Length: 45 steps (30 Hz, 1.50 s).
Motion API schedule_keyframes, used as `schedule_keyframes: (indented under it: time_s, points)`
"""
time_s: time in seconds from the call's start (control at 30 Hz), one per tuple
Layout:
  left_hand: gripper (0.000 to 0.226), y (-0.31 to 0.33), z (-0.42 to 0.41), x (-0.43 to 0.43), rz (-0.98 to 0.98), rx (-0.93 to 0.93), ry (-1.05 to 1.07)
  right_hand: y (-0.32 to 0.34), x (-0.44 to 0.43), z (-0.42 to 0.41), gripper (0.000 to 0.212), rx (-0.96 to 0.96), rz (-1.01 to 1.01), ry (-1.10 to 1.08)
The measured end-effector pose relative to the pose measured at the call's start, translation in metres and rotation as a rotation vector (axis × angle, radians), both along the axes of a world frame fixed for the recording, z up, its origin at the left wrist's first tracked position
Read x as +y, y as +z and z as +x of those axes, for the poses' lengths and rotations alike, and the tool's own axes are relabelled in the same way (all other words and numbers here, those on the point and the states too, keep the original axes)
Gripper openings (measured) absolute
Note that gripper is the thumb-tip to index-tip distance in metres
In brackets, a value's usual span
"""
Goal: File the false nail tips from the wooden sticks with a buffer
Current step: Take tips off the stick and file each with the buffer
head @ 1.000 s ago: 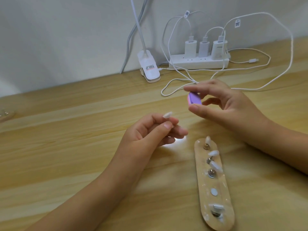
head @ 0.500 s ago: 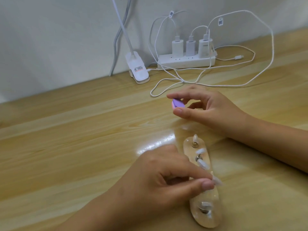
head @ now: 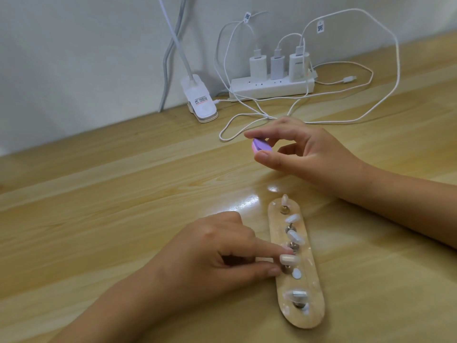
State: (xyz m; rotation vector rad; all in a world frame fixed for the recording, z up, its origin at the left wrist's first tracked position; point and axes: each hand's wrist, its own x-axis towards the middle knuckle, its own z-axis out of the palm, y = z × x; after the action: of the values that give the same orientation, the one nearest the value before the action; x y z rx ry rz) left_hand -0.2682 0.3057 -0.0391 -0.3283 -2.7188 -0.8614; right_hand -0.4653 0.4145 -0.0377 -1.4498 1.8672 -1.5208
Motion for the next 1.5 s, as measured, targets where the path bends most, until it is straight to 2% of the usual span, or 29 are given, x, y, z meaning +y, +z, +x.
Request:
schedule_keyframes:
  time_s: [0.2, 0.33, 0.57, 0.7, 0.83, 0.9, 0.93, 1.0, 1.1, 1.17, 1.5]
  points:
    - [0.008, 0.01, 0.003, -0.007, -0.009, 0.066, -0.005, 0.0, 0.001, -0.001, 0.042, 0.002, -0.03, -0.003]
    - [0.014, 0.008, 0.004, 0.006, -0.041, 0.073, -0.114, 0.003, 0.002, 0.001, 0.041, 0.002, -0.044, -0.021]
    - [0.028, 0.0, 0.001, 0.021, -0.115, 0.1, -0.104, 0.003, 0.002, 0.005, 0.05, 0.007, -0.033, -0.022]
    - [0.026, -0.002, 0.0, 0.023, -0.178, 0.119, -0.1, 0.002, 0.001, 0.005, 0.038, -0.014, -0.06, -0.018]
    - [0.02, -0.001, 0.006, 0.025, -0.493, 0.35, -0.116, 0.001, 0.002, 0.003, 0.037, -0.091, -0.114, -0.013]
    - [0.021, 0.003, 0.01, 0.026, -0.556, 0.476, -0.094, 0.001, 0.002, 0.002, 0.042, -0.1, -0.112, -0.019]
    - [0.02, 0.003, 0.011, 0.026, -0.5, 0.51, -0.071, 0.001, 0.001, 0.002, 0.045, -0.105, -0.108, -0.021]
    - [0.02, 0.005, 0.01, 0.022, -0.265, 0.482, 0.005, 0.001, 0.001, 0.002, 0.048, -0.123, -0.109, -0.022]
    - [0.019, 0.007, 0.002, 0.015, 0.185, 0.249, 0.21, 0.001, 0.001, 0.003, 0.041, -0.128, -0.107, -0.011]
    - [0.019, 0.006, 0.001, 0.012, 0.382, 0.144, 0.261, 0.001, 0.001, 0.002, 0.037, -0.126, -0.09, -0.011]
    - [0.026, 0.005, 0.004, 0.019, 0.209, 0.119, 0.071, 0.001, 0.001, 0.004, 0.033, -0.122, -0.04, 0.028]
